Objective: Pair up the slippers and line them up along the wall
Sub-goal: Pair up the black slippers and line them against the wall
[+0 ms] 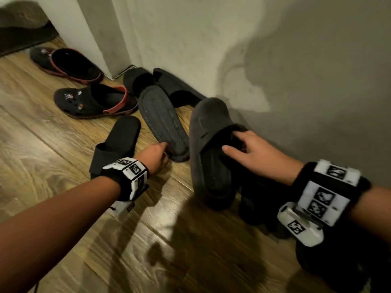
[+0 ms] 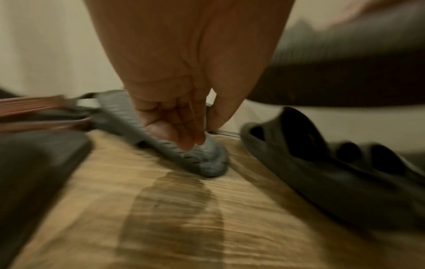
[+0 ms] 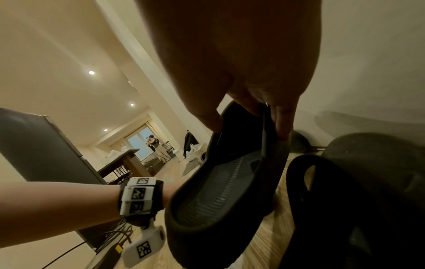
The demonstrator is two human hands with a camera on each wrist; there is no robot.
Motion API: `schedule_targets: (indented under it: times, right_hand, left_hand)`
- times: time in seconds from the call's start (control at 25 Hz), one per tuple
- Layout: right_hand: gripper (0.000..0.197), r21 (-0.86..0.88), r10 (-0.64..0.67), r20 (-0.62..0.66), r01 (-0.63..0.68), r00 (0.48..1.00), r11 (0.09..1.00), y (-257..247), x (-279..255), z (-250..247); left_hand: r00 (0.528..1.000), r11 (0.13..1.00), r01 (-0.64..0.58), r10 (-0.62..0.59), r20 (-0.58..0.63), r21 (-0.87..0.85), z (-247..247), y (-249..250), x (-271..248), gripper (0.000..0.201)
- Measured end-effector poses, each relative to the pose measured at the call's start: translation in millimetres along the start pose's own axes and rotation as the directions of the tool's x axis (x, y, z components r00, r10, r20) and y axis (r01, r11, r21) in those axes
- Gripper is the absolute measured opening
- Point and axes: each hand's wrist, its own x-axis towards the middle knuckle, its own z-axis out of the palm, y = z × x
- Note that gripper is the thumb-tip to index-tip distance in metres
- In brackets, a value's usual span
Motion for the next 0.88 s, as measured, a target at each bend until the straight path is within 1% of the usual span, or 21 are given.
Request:
schedule_targets:
  times: [0.08, 0.16, 0.28, 0.36, 0.48, 0.56, 0.64, 0.68, 0.72, 0.76, 0.8, 0.84, 0.88]
  right_hand:
    - [0.046, -0.004, 0.031, 0.050, -0.030, 0.998, 1.000, -7, 26, 17]
    - [0.044, -0.007, 0.091, 0.053, -0.091, 0.994, 0.996, -12, 43, 31]
    - [0.041, -0.013, 0.202, 0.079, -0.202, 0.976, 0.979, -19, 55, 48]
    - [0.042, -0.070, 0.242, 0.126, -0.234, 0.962, 0.970, -25, 57, 57]
    - [0.044, -0.231, 0.248, 0.153, -0.209, 0.957, 0.950, -29, 57, 64]
    - [0.048, -0.372, 0.224, 0.111, -0.169, 0.968, 0.913, -30, 56, 65]
    - [0.052, -0.474, 0.168, 0.057, -0.121, 0.984, 0.872, -29, 52, 68]
    - [0.053, -0.506, 0.134, 0.050, -0.091, 0.990, 0.858, -29, 51, 69]
    - [0.054, -0.533, 0.100, 0.058, -0.054, 0.993, 0.845, -28, 51, 71]
    - [0.054, -0.557, 0.069, 0.077, -0.015, 0.995, 0.831, -26, 50, 73]
    - [0.055, -0.574, 0.045, 0.096, 0.018, 0.994, 0.819, -23, 51, 73]
    - [0.055, -0.583, 0.030, 0.111, 0.041, 0.993, 0.811, -20, 51, 73]
    - [0.056, -0.592, 0.018, 0.123, 0.058, 0.992, 0.804, -16, 52, 72]
  left_hand:
    - [0.996, 0.995, 0.092, -0.092, -0.008, -0.044, -8, -17, 0, 0.029]
    - [0.987, 0.984, 0.162, -0.162, 0.000, -0.072, -12, -31, 4, 0.029]
    - [0.972, 0.966, 0.236, -0.236, 0.011, -0.105, -14, -47, 13, 0.029]
    - [0.966, 0.958, 0.257, -0.257, 0.012, -0.130, -14, -53, 21, 0.030]
    - [0.962, 0.952, 0.268, -0.272, -0.005, -0.148, -15, -55, 34, 0.033]
    - [0.954, 0.937, 0.296, -0.300, 0.005, -0.187, -15, -58, 41, 0.037]
    - [0.940, 0.904, 0.338, -0.339, 0.043, -0.262, -13, -60, 47, 0.039]
    - [0.930, 0.873, 0.362, -0.361, 0.065, -0.327, -13, -60, 50, 0.039]
    - [0.922, 0.817, 0.376, -0.376, 0.090, -0.436, -12, -60, 52, 0.037]
    - [0.913, 0.725, 0.387, -0.386, 0.129, -0.570, -12, -56, 53, 0.033]
    - [0.907, 0.614, 0.391, -0.385, 0.172, -0.686, -13, -53, 56, 0.029]
    - [0.901, 0.517, 0.395, -0.382, 0.208, -0.759, -14, -50, 57, 0.027]
    - [0.899, 0.441, 0.386, -0.376, 0.223, -0.810, -15, -48, 59, 0.022]
